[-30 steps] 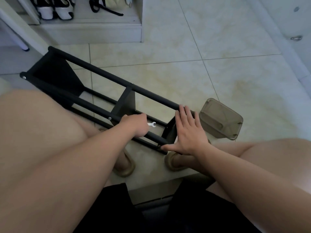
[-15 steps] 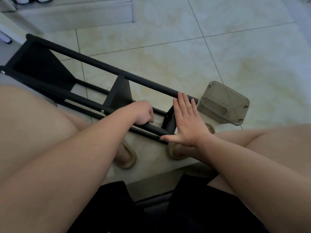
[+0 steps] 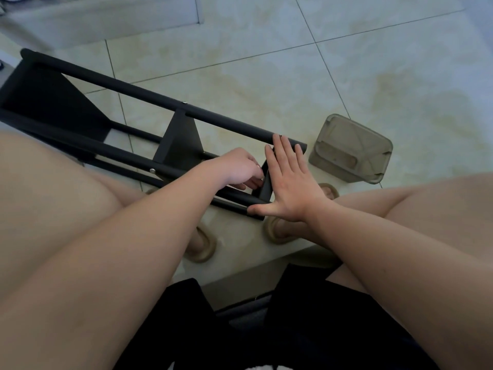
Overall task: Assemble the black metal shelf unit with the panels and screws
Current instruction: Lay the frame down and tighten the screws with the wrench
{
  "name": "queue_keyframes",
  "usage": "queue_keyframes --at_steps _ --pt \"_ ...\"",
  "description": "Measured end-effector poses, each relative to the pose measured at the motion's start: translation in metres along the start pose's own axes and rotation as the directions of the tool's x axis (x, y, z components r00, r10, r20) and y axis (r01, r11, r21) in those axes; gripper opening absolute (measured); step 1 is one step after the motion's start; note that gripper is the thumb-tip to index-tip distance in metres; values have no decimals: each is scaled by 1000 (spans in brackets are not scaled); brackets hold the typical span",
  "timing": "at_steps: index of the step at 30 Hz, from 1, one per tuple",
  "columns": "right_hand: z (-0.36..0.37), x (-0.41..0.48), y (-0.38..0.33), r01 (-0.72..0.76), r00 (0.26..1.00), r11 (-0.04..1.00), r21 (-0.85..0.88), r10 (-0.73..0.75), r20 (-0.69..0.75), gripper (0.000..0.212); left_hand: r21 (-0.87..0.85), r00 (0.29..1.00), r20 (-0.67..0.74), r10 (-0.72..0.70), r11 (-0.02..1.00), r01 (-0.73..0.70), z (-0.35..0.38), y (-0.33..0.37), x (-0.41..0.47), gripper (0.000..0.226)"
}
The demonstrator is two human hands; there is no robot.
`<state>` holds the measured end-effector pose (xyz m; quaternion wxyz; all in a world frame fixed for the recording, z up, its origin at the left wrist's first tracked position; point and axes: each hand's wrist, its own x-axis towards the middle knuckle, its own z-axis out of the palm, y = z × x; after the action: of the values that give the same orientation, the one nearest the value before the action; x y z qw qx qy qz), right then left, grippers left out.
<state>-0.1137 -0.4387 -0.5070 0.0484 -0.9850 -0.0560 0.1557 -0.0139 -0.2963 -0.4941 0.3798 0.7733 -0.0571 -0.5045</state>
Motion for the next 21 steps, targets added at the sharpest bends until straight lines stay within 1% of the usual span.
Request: queue_keyframes --at_steps 3,6,9,12,16,21 --pt "0 -1 -1 1 1000 1000 5 -1 -11 140 -57 1000 -16 -19 998 18 2 3 -3 9" --pt "0 -1 -1 1 1000 1000 12 -1 -14 140 -77 999 -31 -29 997 27 3 3 -4 11" --pt "0 -1 -1 0 1000 1000 9 1 -14 140 -85 998 -41 -42 996 39 3 3 -3 12" --pt "0 -1 -1 -7 1000 1000 4 7 -13 140 -92 998 -61 -35 995 30 3 0 -1 3" --pt "1 -2 -2 -20 1000 1000 0 20 -11 141 -96 995 -97 -15 995 5 2 -2 1 8" --pt "1 -3 -3 -26 1000 1000 7 26 -7 141 -106 996 -87 -18 994 8 2 -2 0 8"
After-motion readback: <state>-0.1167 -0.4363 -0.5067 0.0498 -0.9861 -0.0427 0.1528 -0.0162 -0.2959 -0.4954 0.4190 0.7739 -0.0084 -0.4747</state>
